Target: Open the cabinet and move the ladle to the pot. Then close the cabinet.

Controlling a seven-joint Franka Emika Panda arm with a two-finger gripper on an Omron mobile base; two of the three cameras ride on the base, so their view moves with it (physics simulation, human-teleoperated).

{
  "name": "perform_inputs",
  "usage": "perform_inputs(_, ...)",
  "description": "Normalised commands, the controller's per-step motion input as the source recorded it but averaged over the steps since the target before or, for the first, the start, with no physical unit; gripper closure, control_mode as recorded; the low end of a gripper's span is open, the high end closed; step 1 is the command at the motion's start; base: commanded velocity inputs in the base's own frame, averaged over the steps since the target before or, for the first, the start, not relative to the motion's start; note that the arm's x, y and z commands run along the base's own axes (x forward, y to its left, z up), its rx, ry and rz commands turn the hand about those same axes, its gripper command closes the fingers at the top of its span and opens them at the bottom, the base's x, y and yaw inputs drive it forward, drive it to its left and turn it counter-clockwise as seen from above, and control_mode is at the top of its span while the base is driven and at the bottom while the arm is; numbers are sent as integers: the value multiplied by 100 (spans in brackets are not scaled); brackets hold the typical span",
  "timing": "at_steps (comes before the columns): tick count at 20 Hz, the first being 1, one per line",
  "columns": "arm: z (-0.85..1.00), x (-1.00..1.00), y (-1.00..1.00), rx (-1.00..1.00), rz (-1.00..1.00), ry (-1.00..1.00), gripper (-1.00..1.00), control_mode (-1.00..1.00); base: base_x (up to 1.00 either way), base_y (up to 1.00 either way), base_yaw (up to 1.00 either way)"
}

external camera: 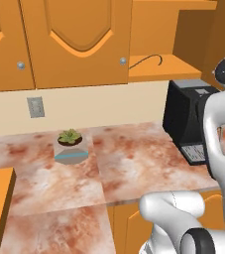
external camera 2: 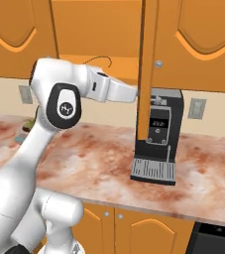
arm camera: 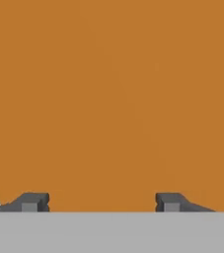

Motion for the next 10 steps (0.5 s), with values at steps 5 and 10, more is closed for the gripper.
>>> perform_inputs(5,26,-53,8,8,34,0,-100,-100,0,0,0)
perform_inputs(10,12,-62,44,5,55,0,-100,-100,0,0,0)
